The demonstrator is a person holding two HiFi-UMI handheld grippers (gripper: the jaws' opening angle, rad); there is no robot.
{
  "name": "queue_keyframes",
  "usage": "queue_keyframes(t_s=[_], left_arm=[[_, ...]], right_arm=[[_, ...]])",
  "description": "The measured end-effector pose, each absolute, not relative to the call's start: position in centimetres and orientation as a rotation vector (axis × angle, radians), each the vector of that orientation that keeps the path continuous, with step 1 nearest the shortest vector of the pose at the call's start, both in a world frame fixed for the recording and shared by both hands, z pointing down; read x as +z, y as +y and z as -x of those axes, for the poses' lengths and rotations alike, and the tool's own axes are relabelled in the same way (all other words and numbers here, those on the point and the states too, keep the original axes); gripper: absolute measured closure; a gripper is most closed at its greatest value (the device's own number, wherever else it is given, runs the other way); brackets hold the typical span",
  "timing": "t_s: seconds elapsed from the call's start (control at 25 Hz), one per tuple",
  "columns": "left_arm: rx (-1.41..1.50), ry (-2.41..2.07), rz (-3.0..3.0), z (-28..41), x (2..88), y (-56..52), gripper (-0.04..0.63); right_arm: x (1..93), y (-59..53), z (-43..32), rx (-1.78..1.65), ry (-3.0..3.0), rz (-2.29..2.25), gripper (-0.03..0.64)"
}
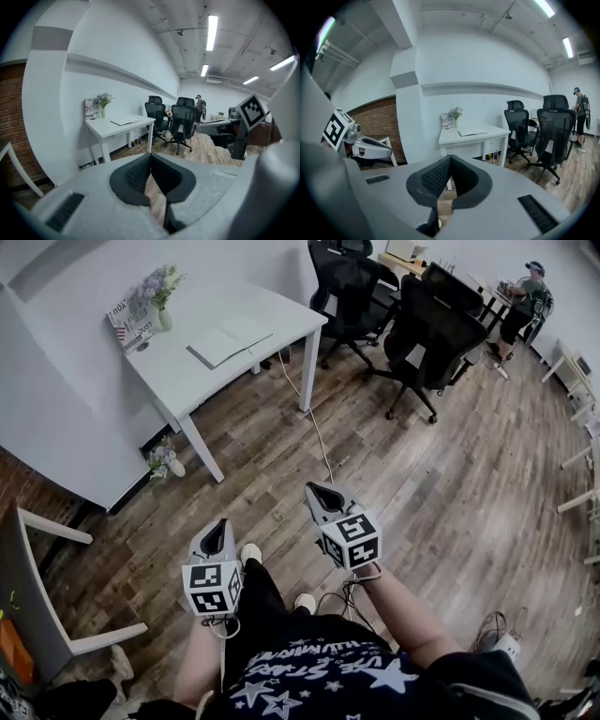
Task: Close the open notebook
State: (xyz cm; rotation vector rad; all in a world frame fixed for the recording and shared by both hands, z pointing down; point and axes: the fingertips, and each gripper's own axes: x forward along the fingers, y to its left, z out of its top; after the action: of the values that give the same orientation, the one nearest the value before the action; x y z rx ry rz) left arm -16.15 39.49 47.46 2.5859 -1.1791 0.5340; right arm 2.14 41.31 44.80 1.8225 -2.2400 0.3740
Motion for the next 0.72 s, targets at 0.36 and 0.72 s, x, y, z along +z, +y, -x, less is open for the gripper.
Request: queue_keyframes(t_s=[0.36, 0.72], left_arm=[[0.501, -1.135, -2.606, 16.3, 46.9, 27.2, 0.575], [0.466, -1.113, -2.614, 19.2, 46.7, 15.2, 0.575]], right_arm=[[45.4, 29.5, -2.4, 0.522, -2.203, -1.853, 0.496], [45.2, 17.0, -0.4, 0.647, -2.193, -1.900, 0.377]])
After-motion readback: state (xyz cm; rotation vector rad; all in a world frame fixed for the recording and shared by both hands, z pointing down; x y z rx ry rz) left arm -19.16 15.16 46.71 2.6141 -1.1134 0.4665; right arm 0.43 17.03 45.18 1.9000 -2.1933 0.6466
